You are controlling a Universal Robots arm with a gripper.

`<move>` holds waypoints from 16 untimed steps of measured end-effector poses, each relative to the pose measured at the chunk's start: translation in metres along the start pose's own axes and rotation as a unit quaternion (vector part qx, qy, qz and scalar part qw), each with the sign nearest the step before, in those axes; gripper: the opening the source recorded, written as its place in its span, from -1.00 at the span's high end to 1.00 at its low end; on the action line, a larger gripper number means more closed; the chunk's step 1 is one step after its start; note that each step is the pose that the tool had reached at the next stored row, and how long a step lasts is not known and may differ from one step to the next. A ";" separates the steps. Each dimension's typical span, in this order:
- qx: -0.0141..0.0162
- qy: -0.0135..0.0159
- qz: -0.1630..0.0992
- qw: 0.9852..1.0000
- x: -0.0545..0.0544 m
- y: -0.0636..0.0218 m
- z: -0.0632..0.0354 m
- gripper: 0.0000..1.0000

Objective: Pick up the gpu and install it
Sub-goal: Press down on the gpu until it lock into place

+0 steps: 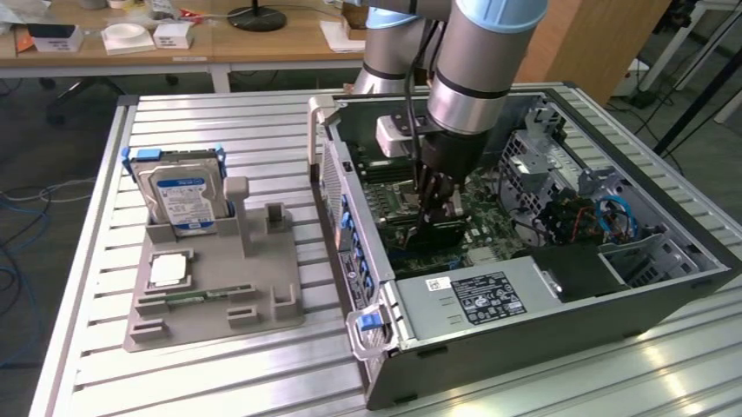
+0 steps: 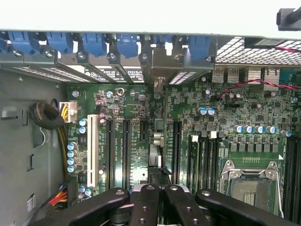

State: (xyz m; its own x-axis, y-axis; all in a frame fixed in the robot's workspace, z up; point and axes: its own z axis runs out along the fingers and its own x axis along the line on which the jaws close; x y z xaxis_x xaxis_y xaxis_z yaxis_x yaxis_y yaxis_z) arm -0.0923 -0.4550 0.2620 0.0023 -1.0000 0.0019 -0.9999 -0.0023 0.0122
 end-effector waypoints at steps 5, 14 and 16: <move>0.000 0.000 0.000 1.000 0.000 0.0007 0.0001 0.79; 0.000 0.000 0.000 1.000 0.000 0.0021 -0.0106 0.79; 0.000 0.000 0.000 1.000 0.000 0.0027 -0.0157 0.79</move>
State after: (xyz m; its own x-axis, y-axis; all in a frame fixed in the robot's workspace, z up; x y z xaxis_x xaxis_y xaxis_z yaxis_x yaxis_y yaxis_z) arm -0.0948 -0.4550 0.2777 0.0023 -1.0000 0.0011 -0.9999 -0.0022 0.0120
